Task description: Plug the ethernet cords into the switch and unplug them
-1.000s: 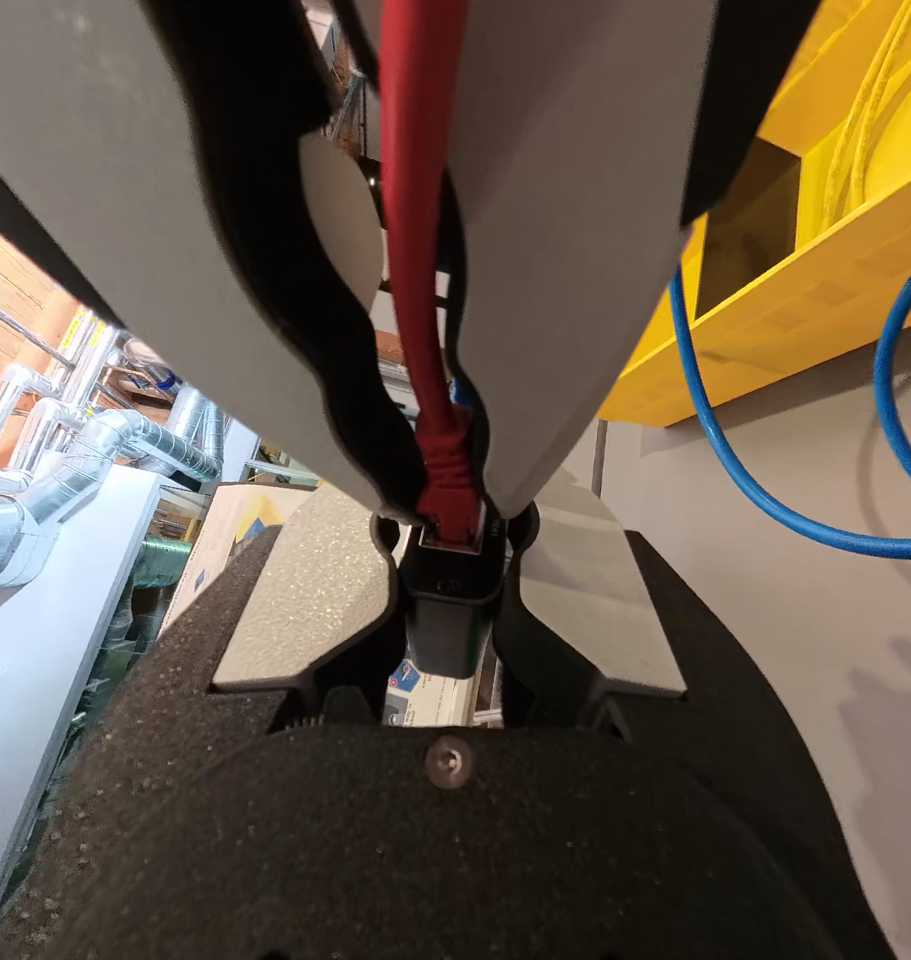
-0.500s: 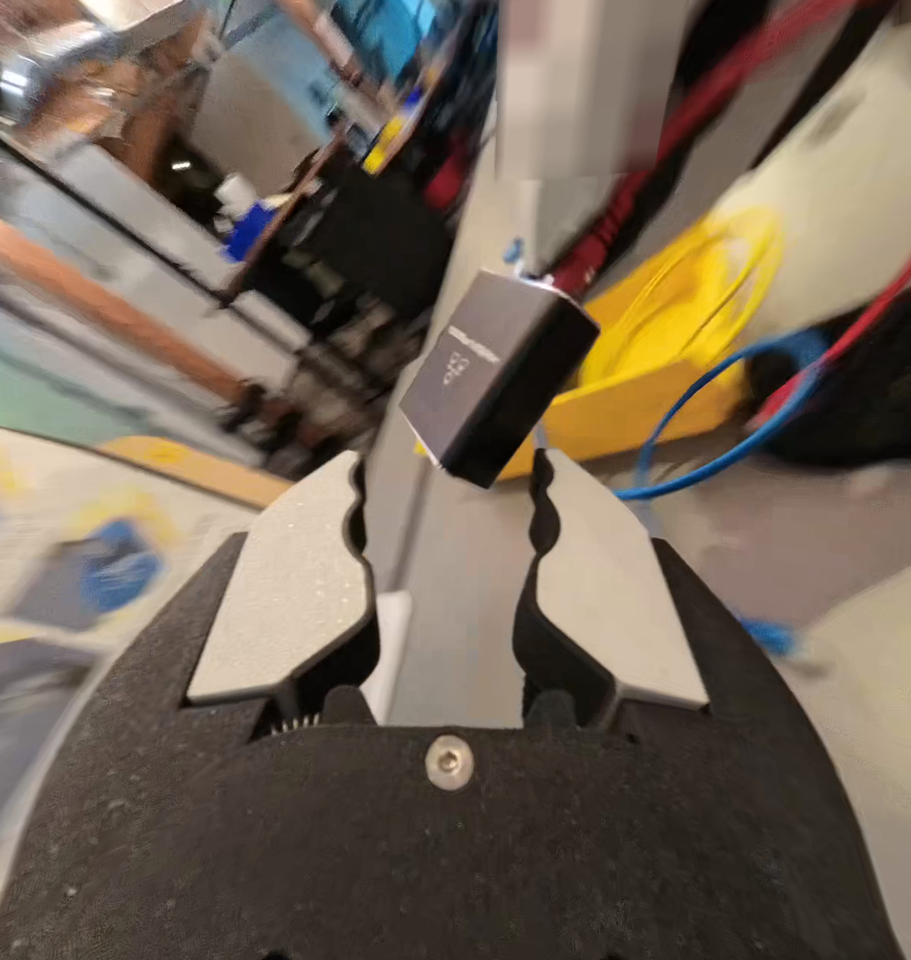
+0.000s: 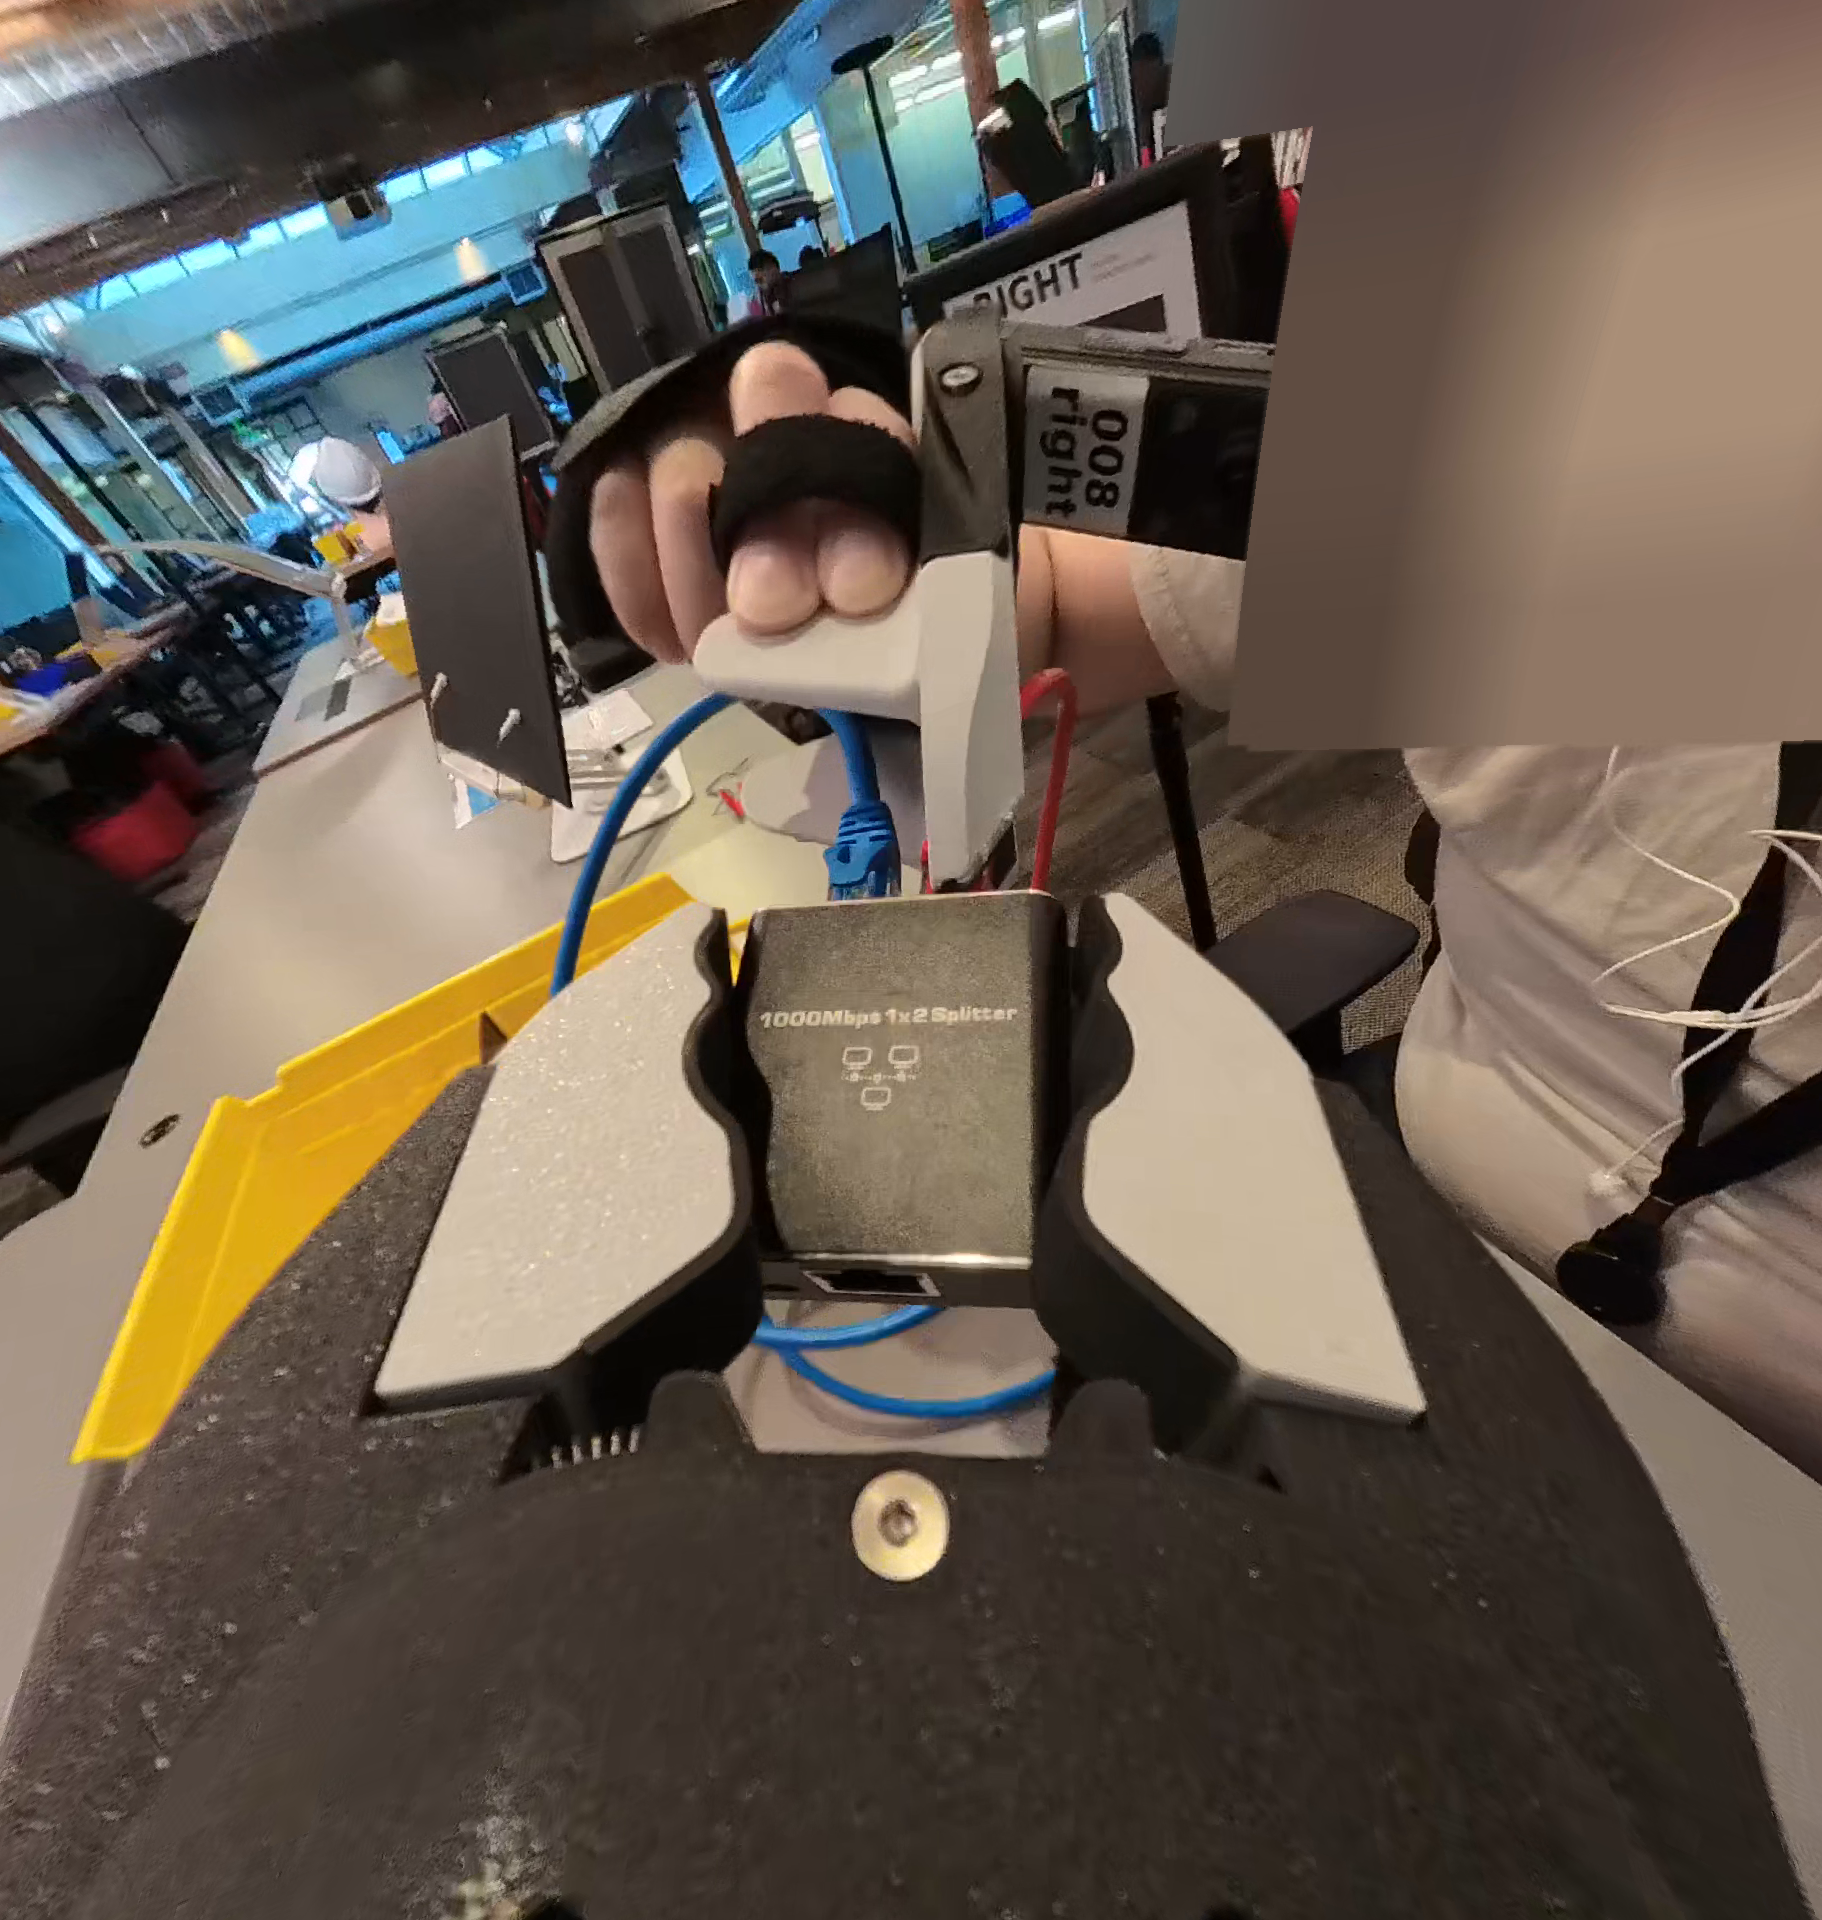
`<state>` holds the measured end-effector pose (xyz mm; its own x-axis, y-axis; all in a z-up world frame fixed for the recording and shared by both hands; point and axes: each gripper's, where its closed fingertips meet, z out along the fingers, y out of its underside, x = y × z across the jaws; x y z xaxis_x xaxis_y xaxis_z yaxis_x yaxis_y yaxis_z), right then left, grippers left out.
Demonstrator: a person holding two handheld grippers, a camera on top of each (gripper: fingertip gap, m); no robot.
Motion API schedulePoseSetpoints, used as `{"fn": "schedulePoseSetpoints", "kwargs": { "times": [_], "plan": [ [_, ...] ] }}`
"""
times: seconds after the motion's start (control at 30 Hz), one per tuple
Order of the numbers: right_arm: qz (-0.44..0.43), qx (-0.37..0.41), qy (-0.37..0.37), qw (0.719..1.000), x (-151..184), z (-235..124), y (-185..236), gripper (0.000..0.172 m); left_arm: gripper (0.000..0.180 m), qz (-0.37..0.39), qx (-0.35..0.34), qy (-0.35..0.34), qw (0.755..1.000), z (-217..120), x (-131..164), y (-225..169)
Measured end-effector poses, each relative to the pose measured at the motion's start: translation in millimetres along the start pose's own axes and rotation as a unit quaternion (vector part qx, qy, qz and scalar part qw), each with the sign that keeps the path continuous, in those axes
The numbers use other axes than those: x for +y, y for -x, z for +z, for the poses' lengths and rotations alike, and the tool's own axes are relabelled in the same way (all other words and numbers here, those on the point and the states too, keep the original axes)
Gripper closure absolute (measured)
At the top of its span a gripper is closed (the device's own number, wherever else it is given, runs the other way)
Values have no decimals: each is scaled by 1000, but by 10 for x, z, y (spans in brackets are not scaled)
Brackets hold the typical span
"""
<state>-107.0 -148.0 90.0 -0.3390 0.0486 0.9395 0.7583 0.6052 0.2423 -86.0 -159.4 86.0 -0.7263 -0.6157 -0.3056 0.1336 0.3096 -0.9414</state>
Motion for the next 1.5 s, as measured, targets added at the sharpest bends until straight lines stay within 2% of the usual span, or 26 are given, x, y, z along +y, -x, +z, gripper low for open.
{"fn": "schedulePoseSetpoints", "kwargs": {
  "times": [0.2, 0.53, 0.7, 0.8, 0.83, 0.93, 1.07, 1.23, 1.33, 1.43, 1.5],
  "plan": [
    [-2, 20, 10, 1000, 73, 60, 86, 158, 118, 8, -19, 107, 994, -32, 184, 66],
    [22, 86, 43, 995, 296, 125, 91, 158, 118, -17, -67, 117, 991, -100, 215, 269],
    [-47, 85, 94, 991, 379, 149, 196, 158, 112, 24, -143, 119, 982, -185, 236, 428],
    [-70, 74, 114, 988, 409, 191, 324, 158, 115, 27, -150, 90, 984, -201, 155, 421],
    [-74, 77, 130, 986, 452, 205, 355, 158, 114, 21, -158, 99, 982, -201, 189, 451],
    [-55, 89, 188, 977, 641, 245, 464, 158, 105, 10, -218, 174, 960, -247, 461, 643],
    [-31, 113, 228, 966, 766, 314, 626, 158, 99, -10, -295, 201, 934, -303, 644, 889],
    [-7, 112, 217, 970, 679, 438, 904, 157, 98, -53, -264, 234, 934, -260, 1018, 804],
    [16, 94, 217, 971, 636, 518, 1099, 158, 103, -109, -263, 260, 923, -288, 1269, 697],
    [31, 68, 233, 970, 628, 627, 1306, 158, 112, -160, -296, 305, 891, -352, 1536, 614],
    [42, 56, 233, 970, 599, 688, 1417, 158, 111, -180, -320, 336, 868, -394, 1680, 565]
  ]
}}
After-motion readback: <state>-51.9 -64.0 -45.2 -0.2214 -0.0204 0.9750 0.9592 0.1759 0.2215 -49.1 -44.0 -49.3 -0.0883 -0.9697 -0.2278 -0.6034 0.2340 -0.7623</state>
